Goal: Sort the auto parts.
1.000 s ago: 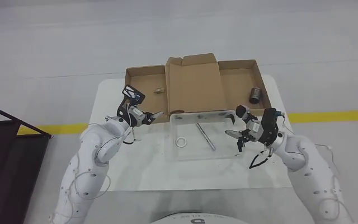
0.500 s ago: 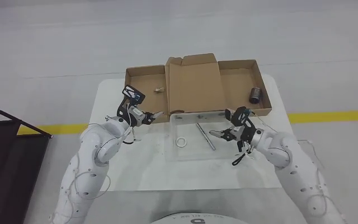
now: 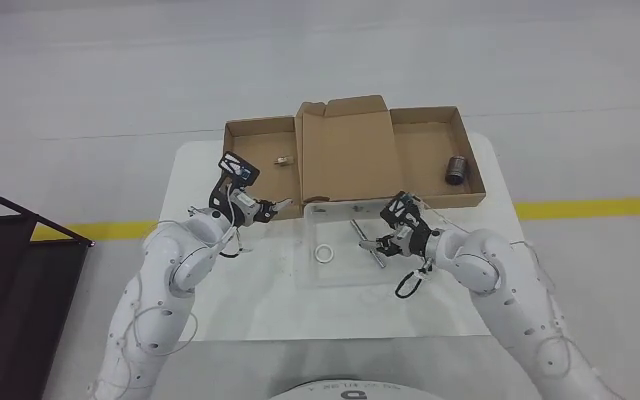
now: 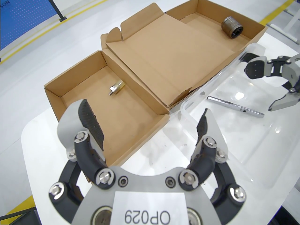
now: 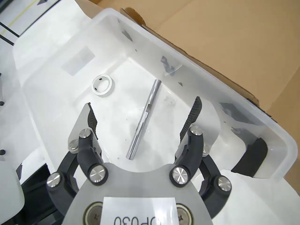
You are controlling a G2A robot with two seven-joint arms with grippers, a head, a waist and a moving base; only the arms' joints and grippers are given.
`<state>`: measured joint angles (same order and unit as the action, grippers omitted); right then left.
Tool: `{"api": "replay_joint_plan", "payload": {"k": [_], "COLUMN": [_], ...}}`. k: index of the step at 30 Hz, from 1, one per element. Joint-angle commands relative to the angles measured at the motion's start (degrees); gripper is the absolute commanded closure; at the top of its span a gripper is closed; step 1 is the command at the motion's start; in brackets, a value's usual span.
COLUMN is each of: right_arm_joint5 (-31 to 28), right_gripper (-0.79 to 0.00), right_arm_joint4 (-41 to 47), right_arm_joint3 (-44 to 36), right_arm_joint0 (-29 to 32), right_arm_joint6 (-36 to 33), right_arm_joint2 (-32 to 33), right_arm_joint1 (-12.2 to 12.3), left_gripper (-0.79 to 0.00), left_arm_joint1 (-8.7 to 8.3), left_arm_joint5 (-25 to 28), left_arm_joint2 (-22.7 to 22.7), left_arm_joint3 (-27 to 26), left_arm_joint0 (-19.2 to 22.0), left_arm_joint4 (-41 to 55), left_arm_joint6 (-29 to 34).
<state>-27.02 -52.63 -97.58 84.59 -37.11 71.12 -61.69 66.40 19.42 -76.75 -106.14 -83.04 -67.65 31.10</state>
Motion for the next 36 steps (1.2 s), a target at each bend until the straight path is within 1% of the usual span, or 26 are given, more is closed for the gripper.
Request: {"api": "replay_joint_plan", "payload": {"k": [1,6,10,11,12,15,18,20,24,28,29,32,33,35,36], "right_arm_joint5": [2.2,4.4,5.8,6.0,6.3,7.5,8.8,9.2,9.0,8.9,8.9,8.3,8.1,8.0,8.0], "right_gripper": [-0.674,-0.643,-0.653,-0.643,-0.646,-0.693,-0.693,-0.723,-0.723,-0.705,-0.677,-0.643,-0.613,-0.585,-0.585], "right_arm_joint4": [-0.8,-1.0,-1.8,-1.9,-2.0,-2.9,-3.8,-4.1,-3.7,-3.3,-3.3,-1.9,-1.6,-1.2,-1.0], "right_arm_joint3": [0.4,1.7,3.0,3.3,3.6,4.6,5.4,6.0,7.4,8.7,8.9,10.0,10.5,11.4,11.7], "right_arm_joint0": [-0.8,-2.4,-4.1,-4.4,-4.8,-5.9,-7.0,-7.7,-9.1,-10.1,-10.3,-11.1,-11.4,-12.0,-12.2], "right_arm_joint6": [-1.2,-2.6,-3.7,-3.8,-4.0,-4.7,-5.5,-5.8,-5.8,-5.8,-5.9,-6.4,-6.7,-7.1,-7.2], "right_arm_joint2": [-1.3,-3.6,-6.0,-6.3,-6.8,-8.2,-9.5,-10.4,-11.8,-12.6,-12.7,-13.1,-13.2,-13.3,-13.4], "right_arm_joint1": [-0.2,-0.6,-1.0,-1.1,-1.2,-1.4,-1.7,-1.9,-2.3,-2.6,-2.6,-2.8,-2.8,-2.9,-2.9], "left_gripper": [-0.785,-0.785,-0.785,-0.785,-0.785,-0.785,-0.785,-0.785,-0.785,-0.785,-0.785,-0.785,-0.785,-0.785,-0.785], "left_arm_joint1": [0.00,0.00,0.00,0.00,0.00,0.00,0.00,0.00,0.00,0.00,0.00,0.00,0.00,0.00,0.00], "left_arm_joint5": [0.0,0.0,0.0,0.0,0.0,0.0,0.0,0.0,0.0,0.0,0.0,0.0,0.0,0.0,0.0], "left_arm_joint2": [0.0,0.0,0.0,0.0,0.0,0.0,0.0,0.0,0.0,0.0,0.0,0.0,0.0,0.0,0.0], "left_arm_joint3": [0.0,0.0,0.0,0.0,0.0,0.0,0.0,0.0,0.0,0.0,0.0,0.0,0.0,0.0,0.0], "left_arm_joint0": [0.0,0.0,0.0,0.0,0.0,0.0,0.0,0.0,0.0,0.0,0.0,0.0,0.0,0.0,0.0], "left_arm_joint4": [0.0,0.0,0.0,0.0,0.0,0.0,0.0,0.0,0.0,0.0,0.0,0.0,0.0,0.0,0.0], "left_arm_joint6": [0.0,0.0,0.0,0.0,0.0,0.0,0.0,0.0,0.0,0.0,0.0,0.0,0.0,0.0,0.0]}}
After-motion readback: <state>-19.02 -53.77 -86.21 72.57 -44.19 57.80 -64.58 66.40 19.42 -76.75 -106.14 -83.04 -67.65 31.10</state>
